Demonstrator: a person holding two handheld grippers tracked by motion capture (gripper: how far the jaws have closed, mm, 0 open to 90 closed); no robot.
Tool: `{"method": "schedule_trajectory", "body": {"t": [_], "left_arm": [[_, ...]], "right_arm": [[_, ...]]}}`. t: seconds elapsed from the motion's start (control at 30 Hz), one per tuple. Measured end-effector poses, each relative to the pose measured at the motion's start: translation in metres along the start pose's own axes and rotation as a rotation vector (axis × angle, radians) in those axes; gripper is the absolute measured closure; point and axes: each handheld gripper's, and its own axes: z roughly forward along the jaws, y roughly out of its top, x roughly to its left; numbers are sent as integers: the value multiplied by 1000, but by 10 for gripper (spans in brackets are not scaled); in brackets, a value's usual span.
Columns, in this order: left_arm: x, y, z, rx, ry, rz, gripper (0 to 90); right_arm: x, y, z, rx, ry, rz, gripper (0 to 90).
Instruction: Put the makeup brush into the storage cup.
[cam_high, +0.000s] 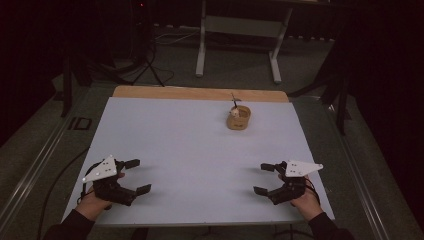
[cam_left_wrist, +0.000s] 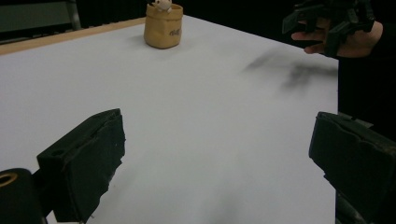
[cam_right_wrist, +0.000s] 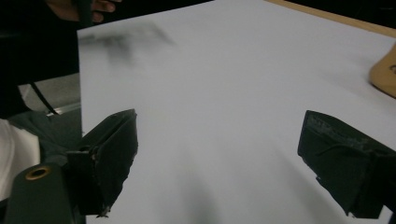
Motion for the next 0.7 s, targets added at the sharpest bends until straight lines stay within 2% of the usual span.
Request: {"method": "schedule_trajectory", "body": {"t": [0.27,0.47,0.6,0.7], "left_arm": [[3,-7,-11,-21,10,-2,37],[4,-13,-15,-26,-1,3,37],[3,-16,-15,-29,-3,23,38],[2,-20,-14,-27,-18,25,38]], "right_arm": [[3,-4,-8,-7,-2,-9,124],[2,-10,-14,-10,-18,8,124],[2,-11,-16,-15,-22,9,124],[2,-14,-19,-21,-25,18,124]]}}
